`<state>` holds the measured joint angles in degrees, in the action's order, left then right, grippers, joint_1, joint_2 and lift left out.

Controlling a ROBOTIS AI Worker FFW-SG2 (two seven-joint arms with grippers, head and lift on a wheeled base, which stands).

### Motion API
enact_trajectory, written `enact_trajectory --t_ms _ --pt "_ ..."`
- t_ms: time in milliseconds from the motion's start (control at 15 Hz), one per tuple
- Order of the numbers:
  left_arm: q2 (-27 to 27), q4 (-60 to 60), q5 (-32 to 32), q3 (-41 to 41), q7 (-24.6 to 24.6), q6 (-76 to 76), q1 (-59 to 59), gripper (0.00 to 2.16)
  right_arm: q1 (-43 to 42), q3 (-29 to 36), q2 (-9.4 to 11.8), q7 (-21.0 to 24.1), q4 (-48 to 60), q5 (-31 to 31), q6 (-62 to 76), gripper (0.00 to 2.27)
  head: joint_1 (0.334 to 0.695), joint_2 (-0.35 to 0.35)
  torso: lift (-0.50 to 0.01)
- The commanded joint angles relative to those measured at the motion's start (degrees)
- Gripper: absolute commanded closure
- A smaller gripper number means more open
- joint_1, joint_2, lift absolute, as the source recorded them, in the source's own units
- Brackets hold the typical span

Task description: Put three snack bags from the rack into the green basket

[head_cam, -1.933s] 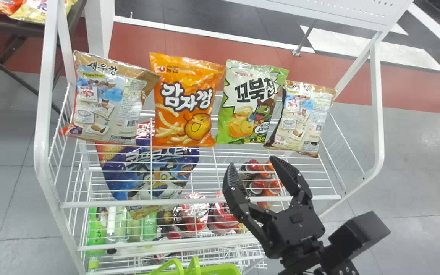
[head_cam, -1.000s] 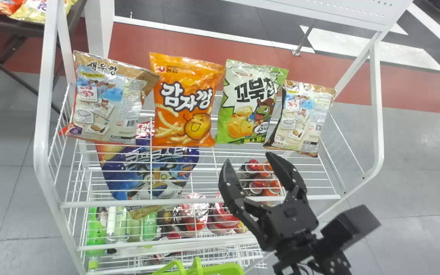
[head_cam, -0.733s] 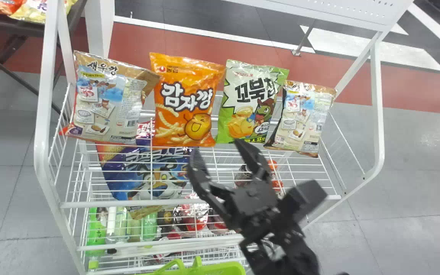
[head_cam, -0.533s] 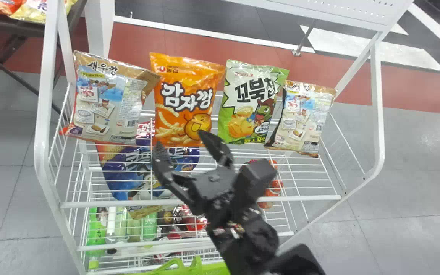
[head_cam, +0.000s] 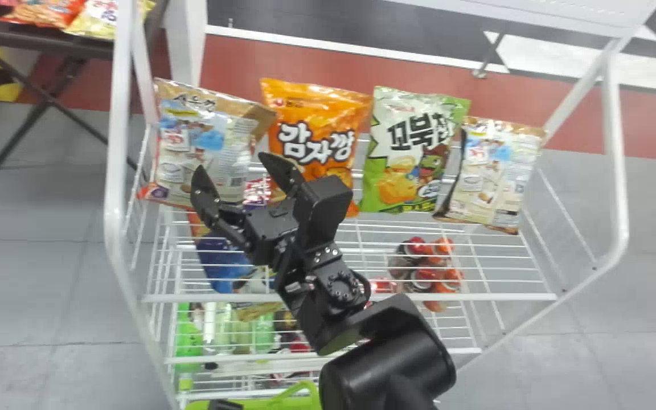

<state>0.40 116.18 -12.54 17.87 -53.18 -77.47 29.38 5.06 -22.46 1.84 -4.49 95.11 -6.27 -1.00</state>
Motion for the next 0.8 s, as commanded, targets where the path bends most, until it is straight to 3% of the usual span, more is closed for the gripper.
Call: enact_trajectory --t_ms 0,133,200,400,467,533,733 --pt "0.0 -0.9 0.0 0.4 -0.1 -0.2 -0.9 1.28 -3.3 -0.7 -1.1 -0.1 -4.5 -0.2 0.0 0.14 0.695 -0.183 0.000" --pt "0.0 -1.6 0.0 0.3 -0.3 -0.2 -1.4 1.28 -5.4 -1.4 -1.5 -0.1 -7.0 -0.2 0.0 0.15 0.695 -0.153 0.000" --pt "-0.1 -1.7 -0.1 0.2 -0.4 0.0 -1.4 1.28 -6.5 -1.3 -1.5 -1.3 -7.4 -0.2 -1.4 0.39 0.695 -0.144 0.000" --pt "-0.1 -2.1 -0.3 0.1 -0.7 0.2 -1.5 1.28 -8.1 -0.8 -1.4 -5.4 -6.6 -0.3 -8.8 1.26 0.695 -0.118 0.000" --pt "-0.1 -2.3 -0.4 -0.1 -1.0 0.2 -1.5 1.28 -8.0 -0.7 -1.2 -6.3 -5.0 -0.3 -11.4 1.79 0.695 -0.113 0.000" --pt "-0.1 -2.3 -0.4 -0.2 -1.0 0.2 -1.6 1.28 -7.6 -0.6 -0.7 -6.6 -3.4 -0.3 -11.6 2.07 0.695 -0.107 0.000" --pt "-0.1 -2.4 -0.5 -0.4 -1.0 0.2 -1.6 1.28 -6.4 0.1 0.1 -9.0 -0.4 -0.4 -12.8 2.20 0.695 -0.101 0.000"
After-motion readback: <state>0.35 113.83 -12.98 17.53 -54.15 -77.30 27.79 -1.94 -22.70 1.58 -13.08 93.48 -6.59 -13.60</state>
